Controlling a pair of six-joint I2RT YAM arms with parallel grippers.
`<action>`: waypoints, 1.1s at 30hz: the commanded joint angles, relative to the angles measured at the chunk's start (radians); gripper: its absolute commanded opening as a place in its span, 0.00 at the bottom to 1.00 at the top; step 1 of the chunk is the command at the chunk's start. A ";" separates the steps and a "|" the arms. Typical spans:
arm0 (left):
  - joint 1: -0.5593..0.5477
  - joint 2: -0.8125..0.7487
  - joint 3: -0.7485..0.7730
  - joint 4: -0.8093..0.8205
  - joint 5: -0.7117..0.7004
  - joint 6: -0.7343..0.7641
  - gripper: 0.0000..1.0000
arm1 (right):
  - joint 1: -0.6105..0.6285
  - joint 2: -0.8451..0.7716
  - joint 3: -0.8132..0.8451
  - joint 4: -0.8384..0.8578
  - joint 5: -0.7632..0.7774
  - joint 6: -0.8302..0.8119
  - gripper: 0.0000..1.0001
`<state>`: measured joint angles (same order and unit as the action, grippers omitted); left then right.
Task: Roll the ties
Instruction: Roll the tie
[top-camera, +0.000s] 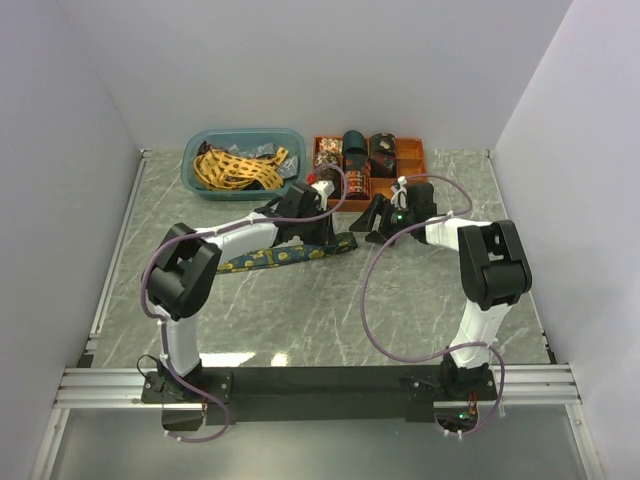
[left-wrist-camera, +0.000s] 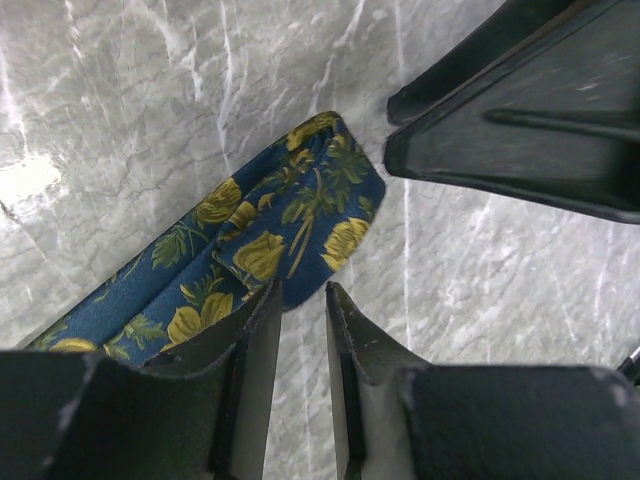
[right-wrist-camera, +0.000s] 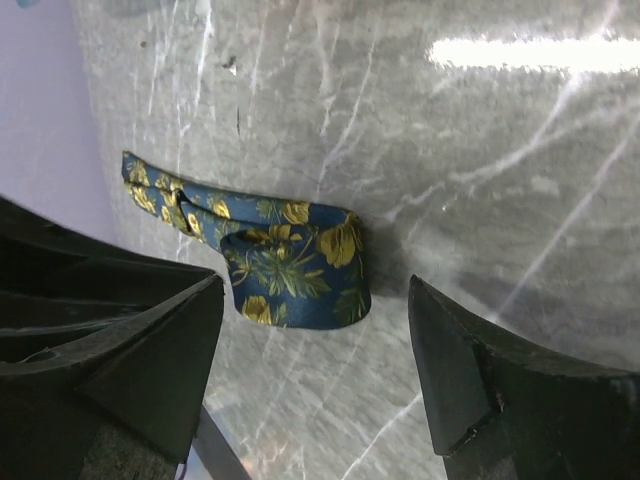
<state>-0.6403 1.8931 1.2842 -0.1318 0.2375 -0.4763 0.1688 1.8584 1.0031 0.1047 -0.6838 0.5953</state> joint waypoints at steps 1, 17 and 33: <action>-0.004 0.030 0.049 0.037 0.026 -0.007 0.30 | 0.012 0.035 0.023 0.072 -0.022 0.014 0.80; 0.014 0.107 0.067 0.014 -0.030 0.031 0.30 | 0.063 0.142 0.008 0.142 -0.095 0.018 0.78; 0.024 0.140 0.057 0.011 0.029 0.028 0.35 | 0.106 0.202 0.003 0.228 -0.079 0.041 0.42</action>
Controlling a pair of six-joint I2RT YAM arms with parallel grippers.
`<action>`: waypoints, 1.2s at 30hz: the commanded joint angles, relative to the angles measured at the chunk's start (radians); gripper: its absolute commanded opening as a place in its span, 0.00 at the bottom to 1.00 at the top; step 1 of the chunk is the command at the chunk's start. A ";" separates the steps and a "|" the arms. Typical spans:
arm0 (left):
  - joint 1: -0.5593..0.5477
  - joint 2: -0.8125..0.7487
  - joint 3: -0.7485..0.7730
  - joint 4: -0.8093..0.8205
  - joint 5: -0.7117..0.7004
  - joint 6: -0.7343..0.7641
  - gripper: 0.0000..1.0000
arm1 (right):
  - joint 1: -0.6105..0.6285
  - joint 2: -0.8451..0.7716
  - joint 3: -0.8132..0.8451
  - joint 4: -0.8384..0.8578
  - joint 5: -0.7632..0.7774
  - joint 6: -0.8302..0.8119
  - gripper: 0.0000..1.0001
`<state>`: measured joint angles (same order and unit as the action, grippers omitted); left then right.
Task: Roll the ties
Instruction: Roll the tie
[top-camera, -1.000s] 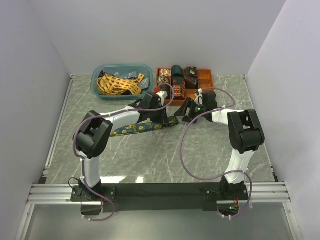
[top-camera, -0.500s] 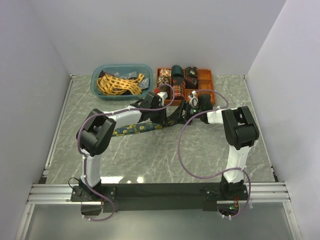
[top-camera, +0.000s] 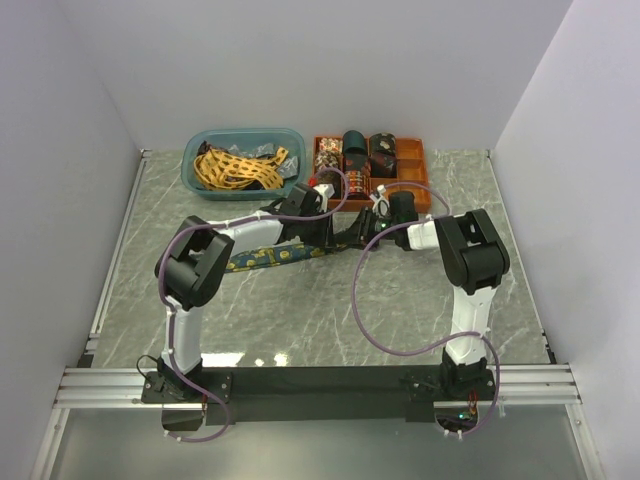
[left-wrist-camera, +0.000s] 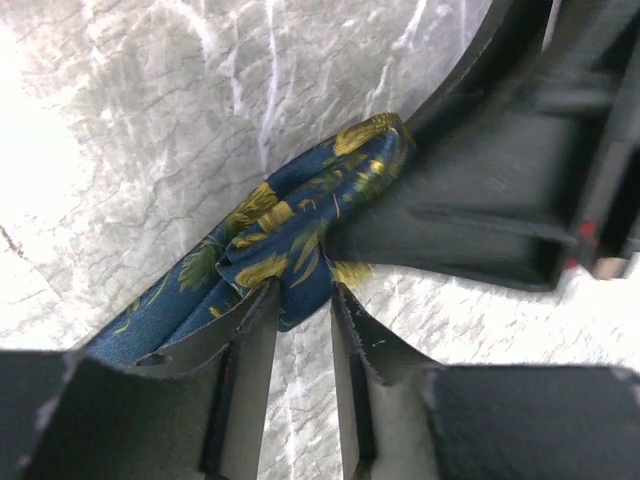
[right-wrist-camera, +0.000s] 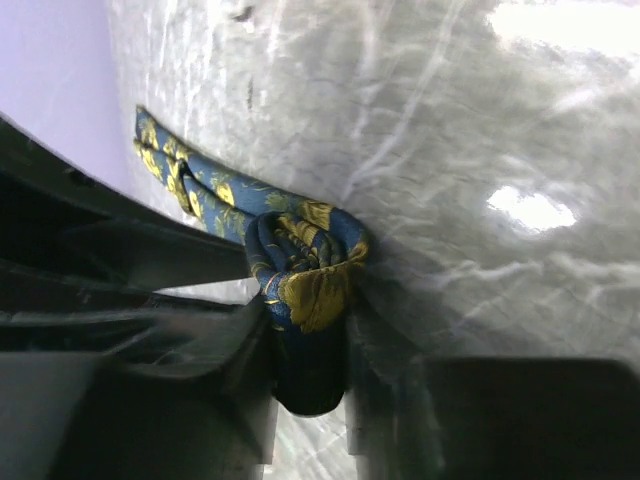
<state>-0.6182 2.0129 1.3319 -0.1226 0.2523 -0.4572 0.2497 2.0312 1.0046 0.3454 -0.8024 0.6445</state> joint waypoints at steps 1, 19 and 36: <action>0.002 0.009 0.001 0.011 0.015 0.006 0.36 | 0.025 0.026 0.009 -0.029 0.049 -0.019 0.26; 0.235 -0.350 -0.214 -0.107 -0.129 -0.048 0.93 | 0.033 -0.183 0.193 -0.660 0.601 -0.422 0.00; 0.413 -0.451 -0.324 -0.184 -0.248 -0.054 0.95 | 0.299 -0.114 0.403 -0.945 1.419 -0.582 0.00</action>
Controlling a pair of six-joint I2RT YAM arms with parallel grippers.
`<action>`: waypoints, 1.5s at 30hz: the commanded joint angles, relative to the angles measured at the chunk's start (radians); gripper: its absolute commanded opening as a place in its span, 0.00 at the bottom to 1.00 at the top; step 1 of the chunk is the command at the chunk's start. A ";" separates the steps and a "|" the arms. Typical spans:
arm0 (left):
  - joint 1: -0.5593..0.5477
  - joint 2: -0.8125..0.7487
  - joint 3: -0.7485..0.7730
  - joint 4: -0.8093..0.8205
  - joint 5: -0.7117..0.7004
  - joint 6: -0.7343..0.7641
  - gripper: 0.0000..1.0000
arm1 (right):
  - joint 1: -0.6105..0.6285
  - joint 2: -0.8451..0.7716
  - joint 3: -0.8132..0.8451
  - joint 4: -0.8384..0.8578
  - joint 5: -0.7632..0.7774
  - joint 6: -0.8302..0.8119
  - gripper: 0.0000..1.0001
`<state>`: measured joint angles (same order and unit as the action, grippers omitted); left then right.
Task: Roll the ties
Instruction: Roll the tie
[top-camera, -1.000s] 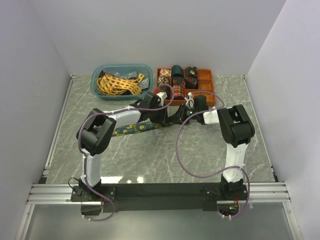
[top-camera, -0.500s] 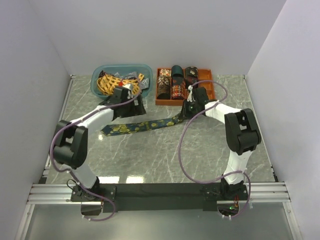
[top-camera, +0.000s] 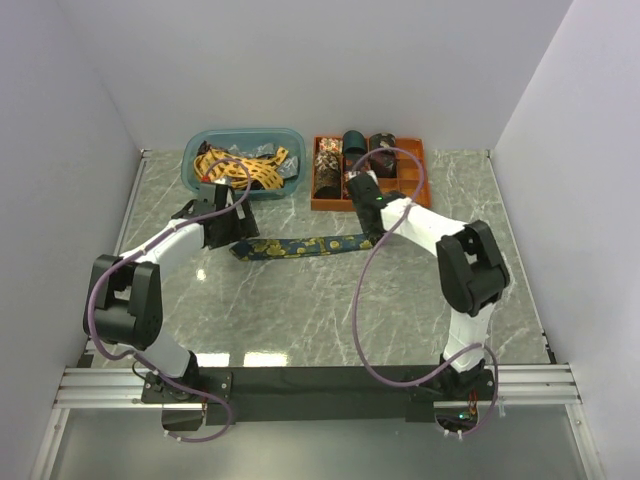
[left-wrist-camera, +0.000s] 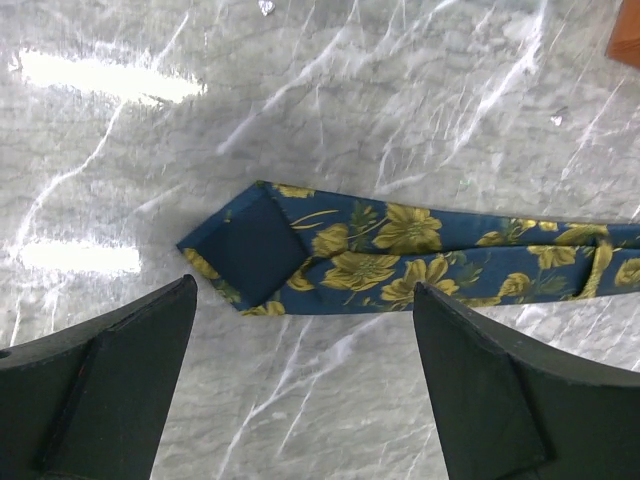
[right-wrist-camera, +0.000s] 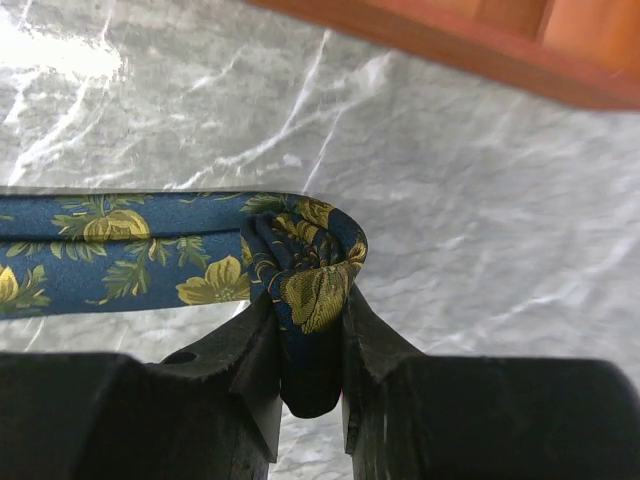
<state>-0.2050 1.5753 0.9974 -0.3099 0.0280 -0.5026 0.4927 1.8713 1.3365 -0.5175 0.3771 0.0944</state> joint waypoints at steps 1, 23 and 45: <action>-0.001 -0.014 0.015 0.002 -0.025 -0.007 0.95 | 0.072 0.077 0.087 -0.096 0.267 -0.025 0.00; 0.001 -0.029 0.038 -0.020 -0.048 -0.002 0.94 | 0.250 0.388 0.385 -0.317 0.097 0.034 0.36; -0.017 -0.032 0.081 -0.020 0.030 -0.030 0.94 | 0.245 0.175 0.385 -0.306 0.029 0.051 0.63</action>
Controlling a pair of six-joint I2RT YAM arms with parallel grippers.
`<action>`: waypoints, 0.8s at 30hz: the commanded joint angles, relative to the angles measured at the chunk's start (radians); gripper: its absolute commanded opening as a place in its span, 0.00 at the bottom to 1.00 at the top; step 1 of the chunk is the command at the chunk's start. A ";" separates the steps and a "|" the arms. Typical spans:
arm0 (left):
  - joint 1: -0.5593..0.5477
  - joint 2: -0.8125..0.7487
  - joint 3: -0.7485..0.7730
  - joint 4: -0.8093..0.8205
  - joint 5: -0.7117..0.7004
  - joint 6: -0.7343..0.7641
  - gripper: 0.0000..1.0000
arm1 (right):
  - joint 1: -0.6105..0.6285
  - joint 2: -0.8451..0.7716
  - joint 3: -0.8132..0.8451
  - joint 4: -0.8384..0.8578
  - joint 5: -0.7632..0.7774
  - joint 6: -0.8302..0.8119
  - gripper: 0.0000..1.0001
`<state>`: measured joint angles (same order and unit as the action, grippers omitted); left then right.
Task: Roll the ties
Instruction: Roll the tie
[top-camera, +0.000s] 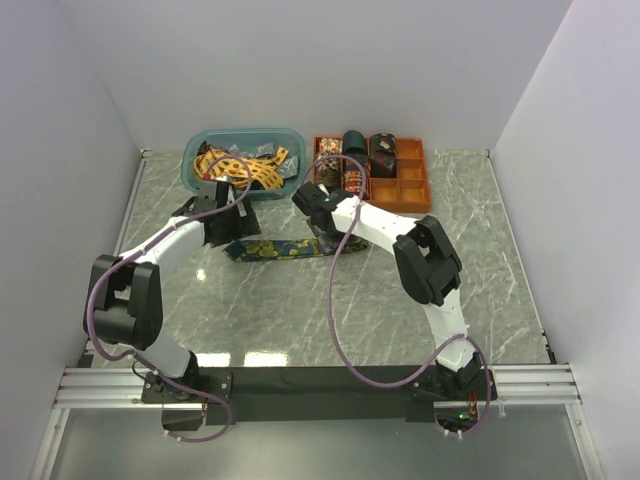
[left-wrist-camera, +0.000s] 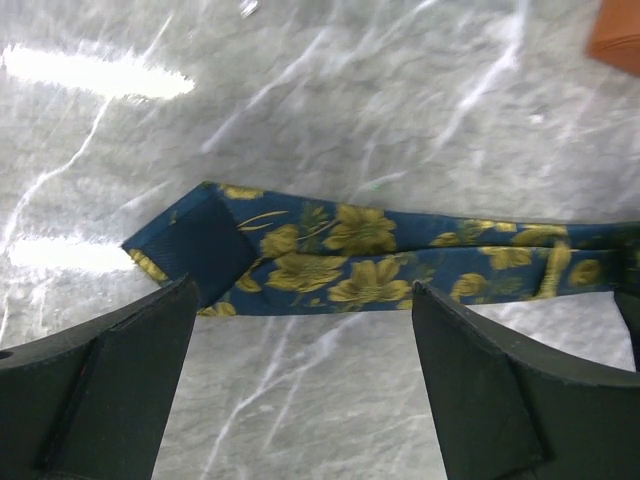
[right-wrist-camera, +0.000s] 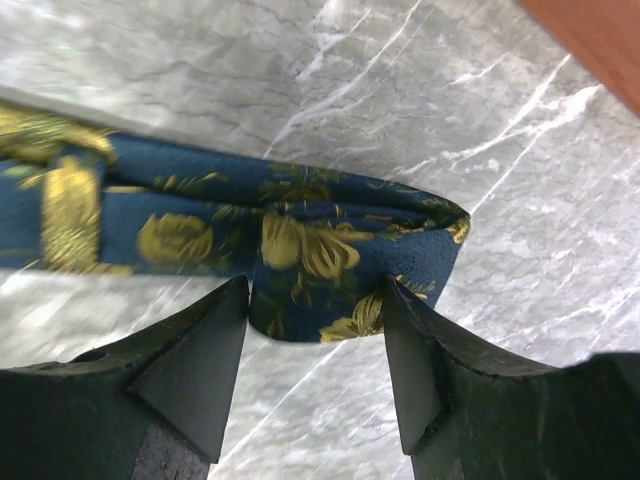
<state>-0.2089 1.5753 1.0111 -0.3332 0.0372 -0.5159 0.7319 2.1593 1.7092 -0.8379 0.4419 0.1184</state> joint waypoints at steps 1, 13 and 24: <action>-0.027 -0.026 0.092 -0.004 0.021 -0.021 0.93 | 0.006 -0.130 0.009 0.022 -0.043 0.029 0.63; -0.314 0.175 0.387 -0.030 0.061 -0.081 0.82 | -0.306 -0.459 -0.401 0.363 -0.490 0.203 0.74; -0.448 0.406 0.612 -0.027 0.145 -0.038 0.58 | -0.561 -0.513 -0.766 0.885 -0.913 0.472 0.81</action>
<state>-0.6563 1.9495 1.5673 -0.3679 0.1425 -0.5690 0.2031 1.6592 0.9737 -0.1928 -0.2920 0.4858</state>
